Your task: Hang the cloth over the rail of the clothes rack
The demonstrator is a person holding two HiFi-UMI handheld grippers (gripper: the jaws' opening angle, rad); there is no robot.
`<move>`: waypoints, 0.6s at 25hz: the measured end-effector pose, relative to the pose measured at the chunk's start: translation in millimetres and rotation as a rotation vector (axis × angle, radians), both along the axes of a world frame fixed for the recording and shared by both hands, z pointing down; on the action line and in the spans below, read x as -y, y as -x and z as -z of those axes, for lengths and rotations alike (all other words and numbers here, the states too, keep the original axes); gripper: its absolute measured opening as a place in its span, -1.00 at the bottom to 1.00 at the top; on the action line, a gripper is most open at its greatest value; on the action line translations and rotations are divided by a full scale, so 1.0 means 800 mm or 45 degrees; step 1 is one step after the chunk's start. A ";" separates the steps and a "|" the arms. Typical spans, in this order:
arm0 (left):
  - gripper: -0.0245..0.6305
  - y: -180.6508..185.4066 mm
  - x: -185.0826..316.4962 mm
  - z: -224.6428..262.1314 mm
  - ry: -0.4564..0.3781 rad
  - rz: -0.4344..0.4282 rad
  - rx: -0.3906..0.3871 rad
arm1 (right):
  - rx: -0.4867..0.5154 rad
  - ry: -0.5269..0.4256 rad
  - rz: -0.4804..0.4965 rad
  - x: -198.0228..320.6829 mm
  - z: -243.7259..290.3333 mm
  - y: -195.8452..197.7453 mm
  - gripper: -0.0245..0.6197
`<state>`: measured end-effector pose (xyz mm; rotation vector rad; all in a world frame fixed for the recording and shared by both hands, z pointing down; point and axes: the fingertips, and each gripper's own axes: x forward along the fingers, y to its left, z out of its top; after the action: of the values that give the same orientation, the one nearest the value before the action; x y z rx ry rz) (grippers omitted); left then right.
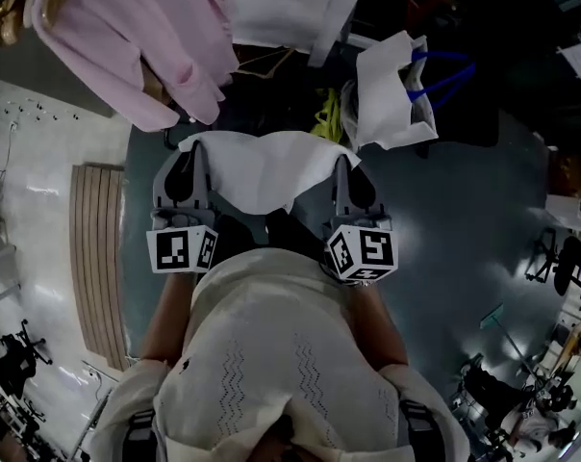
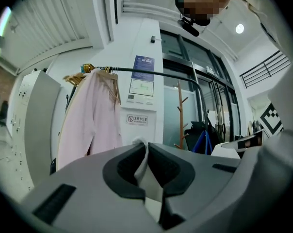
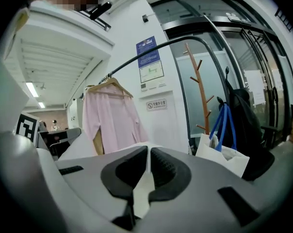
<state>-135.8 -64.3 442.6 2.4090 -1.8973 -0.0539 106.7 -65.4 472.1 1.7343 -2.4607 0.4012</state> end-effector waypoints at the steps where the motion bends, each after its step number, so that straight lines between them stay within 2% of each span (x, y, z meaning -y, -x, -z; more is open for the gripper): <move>1: -0.85 -0.002 0.016 0.001 -0.002 0.004 -0.004 | 0.009 -0.001 -0.009 0.017 0.002 -0.005 -0.85; 8: -0.85 0.004 0.098 0.014 -0.005 -0.043 -0.021 | 0.056 -0.013 -0.173 0.084 0.018 -0.022 -0.85; 15: -0.85 0.034 0.150 0.027 -0.009 -0.122 -0.085 | 0.039 -0.037 -0.333 0.106 0.039 -0.023 -0.85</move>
<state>-163.3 -184.1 420.7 2.4665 -1.7544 -0.1337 125.4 -150.5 441.1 2.0850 -2.2744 0.4184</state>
